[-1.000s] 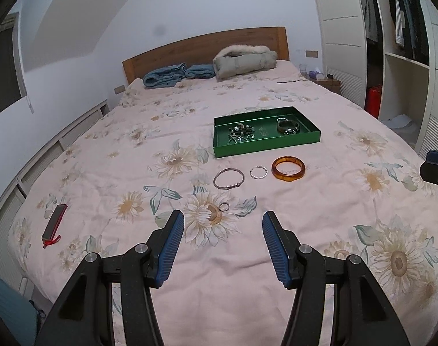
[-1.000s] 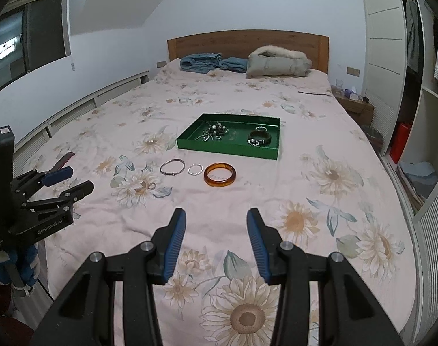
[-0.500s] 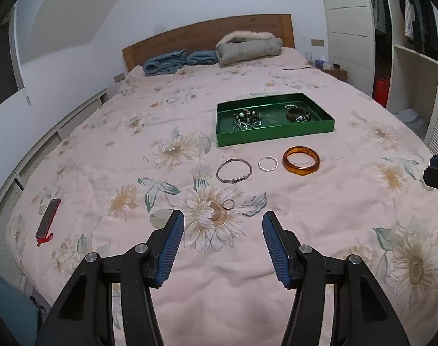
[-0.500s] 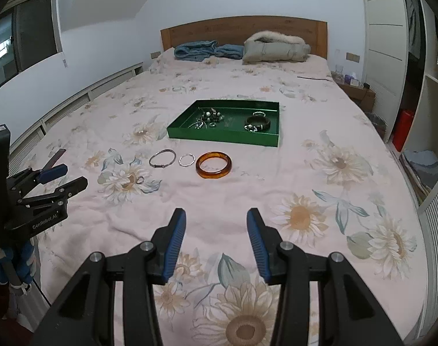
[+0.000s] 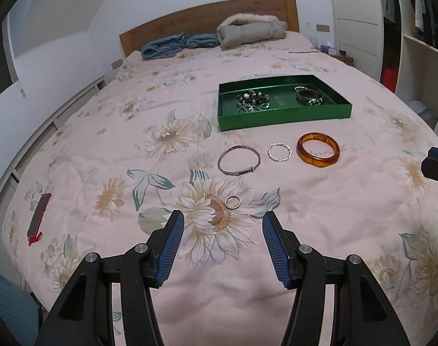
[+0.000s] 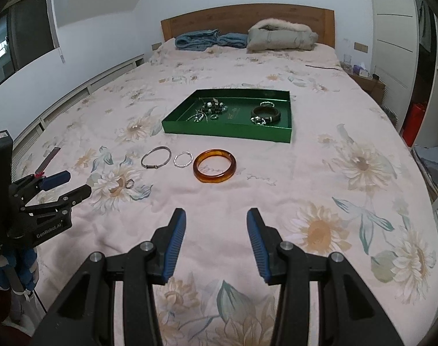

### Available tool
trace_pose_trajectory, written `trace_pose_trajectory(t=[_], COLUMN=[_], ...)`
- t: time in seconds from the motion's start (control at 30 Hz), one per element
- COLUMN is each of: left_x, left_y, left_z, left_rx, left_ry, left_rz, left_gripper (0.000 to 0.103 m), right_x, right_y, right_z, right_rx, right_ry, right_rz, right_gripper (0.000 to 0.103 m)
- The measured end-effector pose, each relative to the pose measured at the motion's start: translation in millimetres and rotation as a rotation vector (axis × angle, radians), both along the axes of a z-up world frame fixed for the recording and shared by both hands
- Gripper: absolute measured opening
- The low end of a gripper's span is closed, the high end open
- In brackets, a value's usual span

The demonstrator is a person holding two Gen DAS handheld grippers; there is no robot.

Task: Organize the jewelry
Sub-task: 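Grasp the small silver ring with the left gripper while the right grasps the amber bangle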

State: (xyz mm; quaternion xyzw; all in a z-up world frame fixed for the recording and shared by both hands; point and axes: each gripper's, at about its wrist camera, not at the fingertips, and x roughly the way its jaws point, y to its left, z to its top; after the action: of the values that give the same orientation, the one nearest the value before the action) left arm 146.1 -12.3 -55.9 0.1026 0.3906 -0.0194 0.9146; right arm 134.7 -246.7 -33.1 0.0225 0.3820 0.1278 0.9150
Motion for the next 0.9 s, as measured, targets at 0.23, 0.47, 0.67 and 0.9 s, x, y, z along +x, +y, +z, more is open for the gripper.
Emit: trace_pose_trajectory(t=[0.23, 0.47, 0.67, 0.9], left_x=[27.5, 54.0, 63.9, 84.6], left_y=[32.7, 53.1, 46.1, 36.6], left_z=[-12.1, -32.1, -55.7, -73.4], left_rx=[-0.055, -0.207, -0.228, -0.217], left_ry=[0.01, 0.077, 0.13, 0.164], left_rz=[0.047, -0.066, -0.121, -0.161], left_gripper=[0.056, 0.056, 0.056, 0.041], right_x=[27.5, 67.8, 111.8, 154.2], right_y=[1.9, -0.6, 2.2, 8.4], right_z=[-14.5, -34.6, -55.3, -74.6], right_rx=[0.0, 0.0, 0.011, 0.008], right_ry=[0.021, 0.049, 0.085, 0.114], right_rz=[0.004, 0.003, 0.004, 0.014], right_gripper=[0.042, 0.042, 0.042, 0.042])
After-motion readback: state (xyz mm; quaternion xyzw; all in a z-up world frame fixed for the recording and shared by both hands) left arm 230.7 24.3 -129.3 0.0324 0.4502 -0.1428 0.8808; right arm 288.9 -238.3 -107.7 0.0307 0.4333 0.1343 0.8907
